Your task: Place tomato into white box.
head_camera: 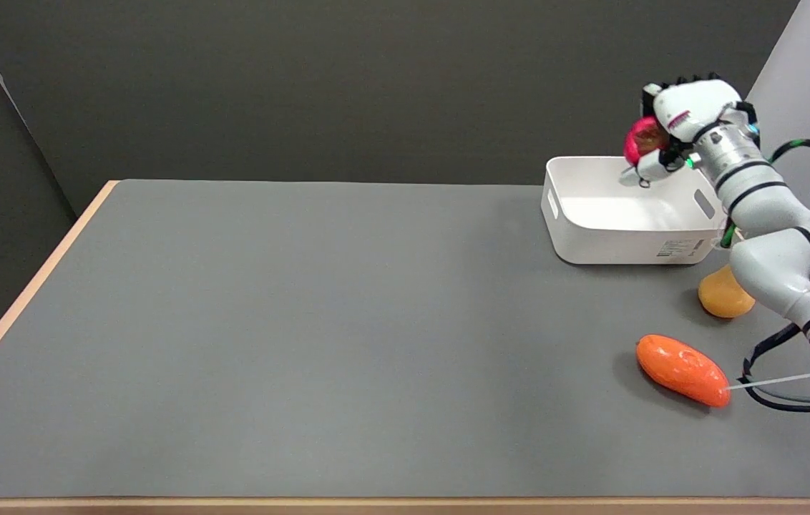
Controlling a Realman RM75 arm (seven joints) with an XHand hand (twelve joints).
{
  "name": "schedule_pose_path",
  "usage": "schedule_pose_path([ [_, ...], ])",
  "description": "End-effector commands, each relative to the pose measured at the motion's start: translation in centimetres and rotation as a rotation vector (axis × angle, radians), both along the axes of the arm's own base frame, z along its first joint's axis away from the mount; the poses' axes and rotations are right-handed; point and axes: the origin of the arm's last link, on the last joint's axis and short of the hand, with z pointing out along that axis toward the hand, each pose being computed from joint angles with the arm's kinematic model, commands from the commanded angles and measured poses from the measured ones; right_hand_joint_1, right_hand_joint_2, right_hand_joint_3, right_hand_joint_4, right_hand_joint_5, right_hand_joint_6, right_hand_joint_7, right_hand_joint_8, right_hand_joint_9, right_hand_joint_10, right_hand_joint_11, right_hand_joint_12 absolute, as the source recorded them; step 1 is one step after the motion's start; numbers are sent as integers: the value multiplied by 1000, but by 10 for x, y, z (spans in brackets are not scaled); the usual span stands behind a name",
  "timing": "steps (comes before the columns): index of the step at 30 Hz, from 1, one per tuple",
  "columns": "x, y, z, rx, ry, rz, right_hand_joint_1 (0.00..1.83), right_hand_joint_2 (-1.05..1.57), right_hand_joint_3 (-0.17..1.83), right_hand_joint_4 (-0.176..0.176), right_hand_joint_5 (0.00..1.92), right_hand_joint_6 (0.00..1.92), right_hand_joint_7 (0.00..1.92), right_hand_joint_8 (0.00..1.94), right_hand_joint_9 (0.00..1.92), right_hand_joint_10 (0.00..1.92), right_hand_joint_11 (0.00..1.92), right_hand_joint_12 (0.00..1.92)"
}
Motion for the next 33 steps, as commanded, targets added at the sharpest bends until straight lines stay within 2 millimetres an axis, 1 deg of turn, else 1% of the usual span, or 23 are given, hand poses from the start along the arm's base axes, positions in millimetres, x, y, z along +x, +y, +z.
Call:
schedule_pose_path([
  [1, -53, 18, 52, -145, -116, -128, 1168, 1008, 488, -36, 654, 1542, 878, 1326, 831, 1451, 779, 1876],
  [2, -54, 18, 52, -142, -119, -129, 1230, 1025, 434, -69, 645, 1527, 866, 1313, 819, 1459, 783, 1852],
  [3, -56, 17, 50, -135, -138, -121, 1310, 1048, 362, -110, 634, 1508, 851, 1295, 806, 1466, 790, 1823],
  [4, -56, 17, 50, -131, -165, -107, 1297, 1095, 283, -109, 616, 1523, 835, 1300, 790, 1423, 721, 1833],
  [5, -56, 18, 50, -129, -182, -95, 1196, 1183, 168, -67, 583, 1574, 813, 1326, 767, 1319, 562, 1880],
  [6, -57, 18, 50, -125, -224, -67, 1043, 1124, 301, -9, 510, 1469, 748, 1202, 701, 1223, 455, 1814],
  [7, -57, 19, 51, -125, -256, -46, 820, 877, 752, 73, 385, 1168, 630, 886, 578, 1138, 414, 1601],
  [8, -56, 20, 52, -123, -304, -10, 645, 760, 908, 99, 299, 895, 485, 652, 430, 982, 305, 1440],
  [9, -56, 21, 53, -121, -341, 21, 468, 708, 897, 91, 223, 592, 297, 430, 236, 748, 131, 1283],
  [10, -56, 21, 53, -120, -357, 33, 336, 661, 907, 86, 161, 397, 160, 279, 94, 591, 15, 1167],
  [12, -56, 22, 52, -112, -379, 58, 247, 592, 975, 85, 99, 399, 87, 223, 21, 528, -1, 1096],
  [14, -56, 22, 49, -105, -381, 62, 208, 546, 927, 85, 64, 368, 53, 112, 12, 354, -1, 1058],
  [19, -55, 22, 43, -80, -398, 87, 201, 551, 926, 80, 53, 364, 2, 159, -1, 335, -1, 1019],
  [21, -53, 22, 40, -68, -416, 113, 200, 552, 928, 80, 50, 362, -1, 165, -1, 333, -1, 1015],
  [24, -44, 25, 34, -36, -471, 196, 200, 552, 927, 79, 50, 361, 0, 165, -1, 330, -1, 1013],
  [25, -40, 27, 29, -17, -509, 233, 200, 550, 926, 80, 51, 361, 2, 162, -1, 328, -1, 1013],
  [26, -33, 29, 22, 18, -551, 289, 200, 548, 924, 80, 53, 361, 7, 158, -1, 325, -1, 1013],
  [28, -22, 32, 10, 72, -587, 347, 188, 545, 923, 80, 57, 360, 11, 153, -1, 324, -1, 1012],
  [29, -12, 34, -2, 128, -595, 382, 179, 541, 923, 82, 59, 361, 18, 149, 0, 325, -1, 1012],
  [30, -6, 35, -8, 154, -585, 396, 172, 536, 925, 86, 60, 362, 30, 140, 3, 330, -1, 1013],
  [32, 16, 38, -37, 268, -560, 445, 165, 533, 935, 93, 63, 364, 53, 128, 15, 338, -1, 1016],
  [33, 21, 39, -45, 297, -557, 456, 164, 536, 943, 96, 64, 365, 64, 125, 23, 343, -1, 1016],
])
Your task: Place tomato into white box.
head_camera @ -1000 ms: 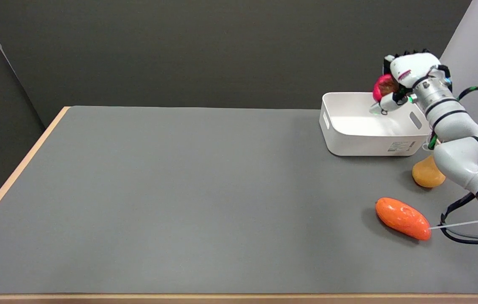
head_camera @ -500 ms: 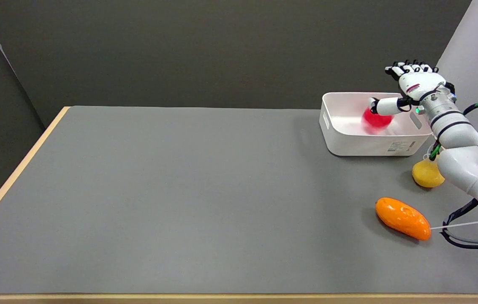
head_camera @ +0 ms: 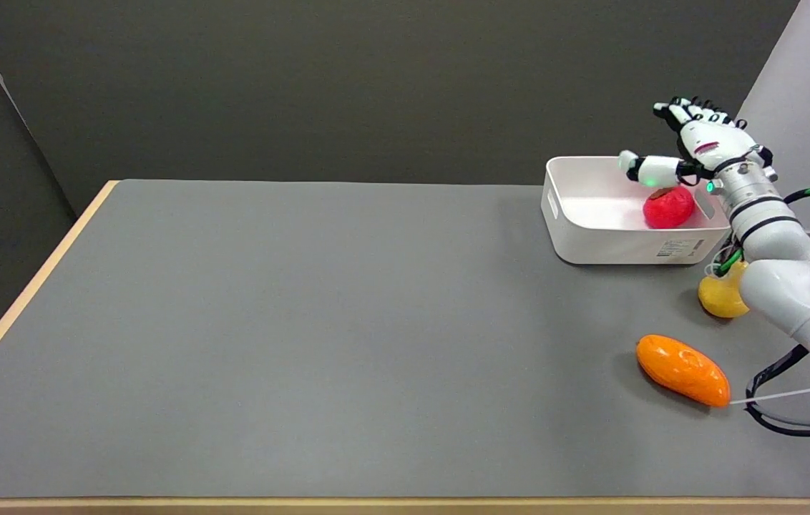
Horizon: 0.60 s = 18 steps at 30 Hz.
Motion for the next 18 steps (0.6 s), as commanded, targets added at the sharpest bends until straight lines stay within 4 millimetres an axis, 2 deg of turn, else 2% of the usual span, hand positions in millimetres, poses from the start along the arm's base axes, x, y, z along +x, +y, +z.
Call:
schedule_pose_path([
  [1, 72, 21, -93, 318, -159, 436, 161, 543, 953, 97, 70, 371, 74, 149, 26, 375, -1, 1016],
  [2, 74, 22, -101, 343, -161, 446, 157, 552, 965, 99, 77, 379, 85, 180, 30, 416, -1, 1015],
  [4, 81, 27, -130, 428, -176, 472, 140, 633, 878, 98, 142, 375, 214, 271, 137, 580, 20, 1143],
  [5, 82, 27, -138, 450, -181, 473, 134, 657, 854, 97, 167, 381, 264, 303, 175, 632, 33, 1183],
  [7, 83, 30, -166, 532, -210, 476, 125, 670, 852, 97, 196, 411, 320, 337, 211, 669, 60, 1200],
  [8, 81, 30, -172, 548, -216, 469, 120, 674, 850, 97, 208, 424, 336, 348, 221, 681, 66, 1204],
  [11, 79, 33, -206, 647, -250, 455, 108, 681, 846, 98, 224, 443, 356, 362, 233, 696, 75, 1211],
  [13, 73, 36, -233, 721, -286, 432, 102, 683, 844, 98, 228, 449, 361, 366, 236, 702, 77, 1214],
  [16, 62, 40, -259, 792, -339, 404, 99, 685, 842, 98, 234, 457, 367, 371, 239, 709, 81, 1218],
  [18, 51, 42, -284, 871, -455, 383, 89, 668, 878, 99, 236, 465, 369, 383, 245, 713, 93, 1213],
])
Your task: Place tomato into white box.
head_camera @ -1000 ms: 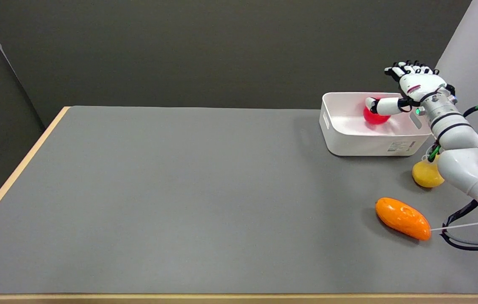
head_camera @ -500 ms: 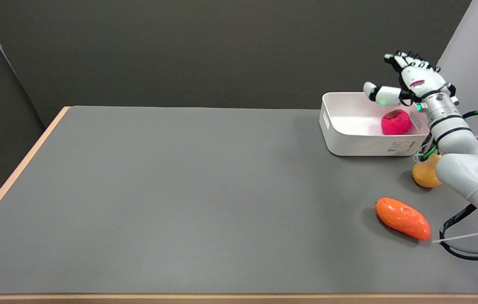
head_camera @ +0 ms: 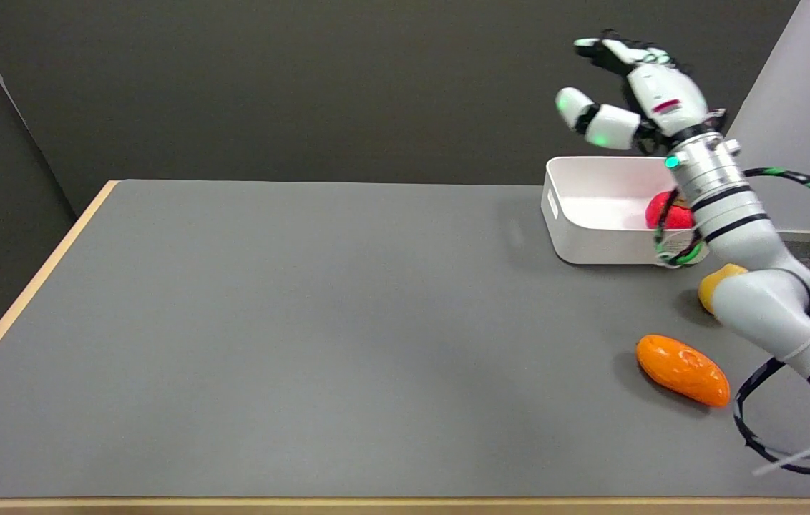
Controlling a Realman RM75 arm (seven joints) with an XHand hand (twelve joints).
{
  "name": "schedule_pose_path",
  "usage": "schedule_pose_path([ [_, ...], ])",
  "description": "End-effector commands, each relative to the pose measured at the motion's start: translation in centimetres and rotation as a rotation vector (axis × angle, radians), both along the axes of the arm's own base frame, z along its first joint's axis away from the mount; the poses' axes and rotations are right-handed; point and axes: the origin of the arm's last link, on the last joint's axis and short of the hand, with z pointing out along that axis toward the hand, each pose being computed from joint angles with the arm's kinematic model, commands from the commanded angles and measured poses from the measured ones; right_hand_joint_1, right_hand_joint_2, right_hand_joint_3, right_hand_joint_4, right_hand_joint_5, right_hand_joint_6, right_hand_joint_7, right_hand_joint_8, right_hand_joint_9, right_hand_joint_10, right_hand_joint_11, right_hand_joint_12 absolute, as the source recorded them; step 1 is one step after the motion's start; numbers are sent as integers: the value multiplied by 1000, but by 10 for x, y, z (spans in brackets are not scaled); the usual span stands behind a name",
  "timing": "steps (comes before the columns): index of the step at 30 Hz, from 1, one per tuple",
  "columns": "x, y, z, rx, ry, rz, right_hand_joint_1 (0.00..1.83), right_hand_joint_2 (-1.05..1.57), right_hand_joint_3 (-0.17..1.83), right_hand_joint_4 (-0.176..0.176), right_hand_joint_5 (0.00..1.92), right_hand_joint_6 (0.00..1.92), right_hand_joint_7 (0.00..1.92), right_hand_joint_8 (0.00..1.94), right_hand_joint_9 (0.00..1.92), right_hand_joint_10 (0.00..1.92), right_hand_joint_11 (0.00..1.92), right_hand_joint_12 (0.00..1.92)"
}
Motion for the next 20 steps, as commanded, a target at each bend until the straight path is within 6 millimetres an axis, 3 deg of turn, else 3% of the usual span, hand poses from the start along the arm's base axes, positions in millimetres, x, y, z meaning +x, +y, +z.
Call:
schedule_pose_path([
  [1, -13, 36, -177, 593, -297, 13, 74, 634, 947, 100, 234, 471, 365, 402, 250, 711, 106, 1195],
  [5, -22, 43, -209, 744, -405, -36, 68, 624, 987, 106, 243, 492, 381, 432, 280, 730, 152, 1236],
  [9, -32, 50, -233, 857, -475, -87, 106, 694, 850, 108, 257, 494, 407, 407, 292, 766, 167, 1304],
  [16, -41, 59, -241, 890, -513, -107, 120, 695, 844, 108, 258, 496, 404, 403, 288, 774, 167, 1308],
  [20, -40, 58, -239, 883, -512, -100, 91, 627, 975, 106, 246, 499, 379, 431, 282, 747, 165, 1264],
])
